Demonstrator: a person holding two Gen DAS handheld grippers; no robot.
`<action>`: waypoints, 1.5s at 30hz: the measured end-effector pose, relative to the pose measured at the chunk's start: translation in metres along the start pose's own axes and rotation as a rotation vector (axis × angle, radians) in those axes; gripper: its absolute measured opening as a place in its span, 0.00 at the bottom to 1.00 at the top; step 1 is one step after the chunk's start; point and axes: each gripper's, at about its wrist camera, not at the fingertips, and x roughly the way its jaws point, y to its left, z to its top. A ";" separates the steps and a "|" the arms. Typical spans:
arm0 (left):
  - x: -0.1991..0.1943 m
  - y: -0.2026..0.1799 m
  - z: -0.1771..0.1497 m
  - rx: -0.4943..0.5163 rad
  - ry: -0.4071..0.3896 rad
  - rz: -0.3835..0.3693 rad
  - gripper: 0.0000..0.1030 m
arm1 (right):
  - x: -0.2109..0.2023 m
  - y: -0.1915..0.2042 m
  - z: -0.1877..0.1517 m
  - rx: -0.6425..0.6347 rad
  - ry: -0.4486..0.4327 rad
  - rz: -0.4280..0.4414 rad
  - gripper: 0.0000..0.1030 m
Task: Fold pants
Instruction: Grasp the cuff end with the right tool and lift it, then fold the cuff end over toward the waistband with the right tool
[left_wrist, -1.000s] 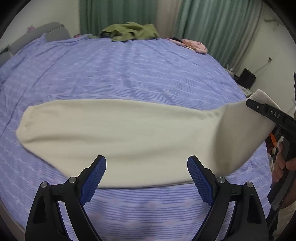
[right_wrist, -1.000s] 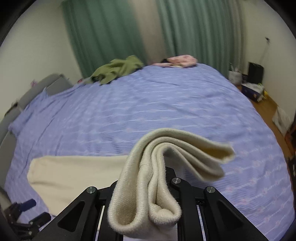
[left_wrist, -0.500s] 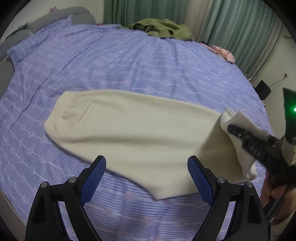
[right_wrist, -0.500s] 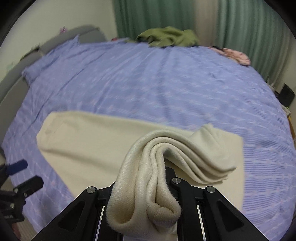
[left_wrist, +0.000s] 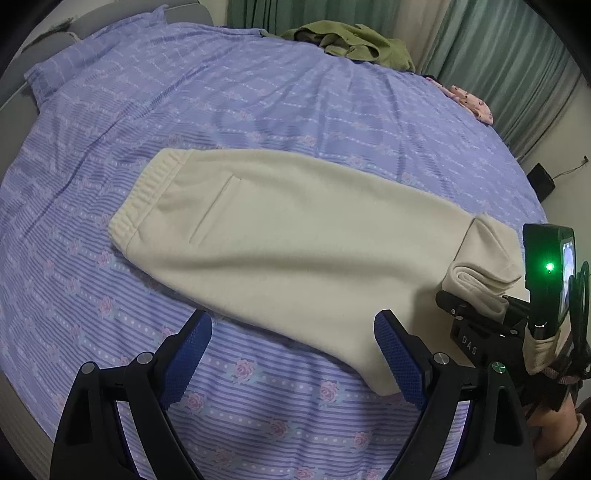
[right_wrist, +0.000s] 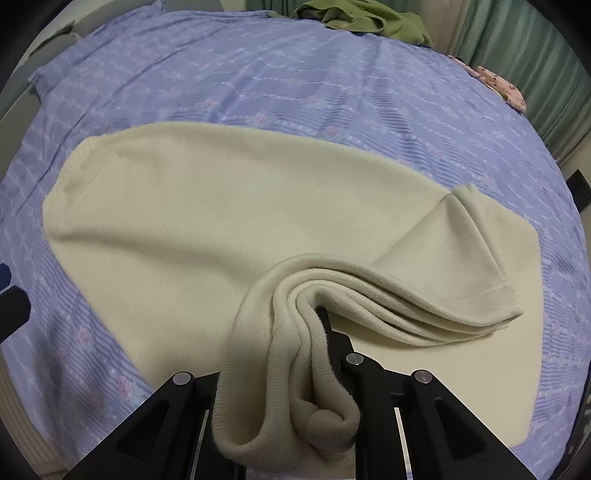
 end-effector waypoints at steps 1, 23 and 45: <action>0.000 0.000 0.000 0.005 0.000 0.007 0.87 | 0.001 0.003 -0.001 0.002 0.005 0.008 0.26; 0.053 -0.087 -0.004 0.057 0.070 -0.283 0.88 | -0.050 -0.147 -0.009 0.358 -0.204 0.111 0.82; 0.091 -0.097 -0.031 0.108 0.161 -0.296 0.38 | -0.006 -0.119 0.080 0.344 -0.144 0.352 0.22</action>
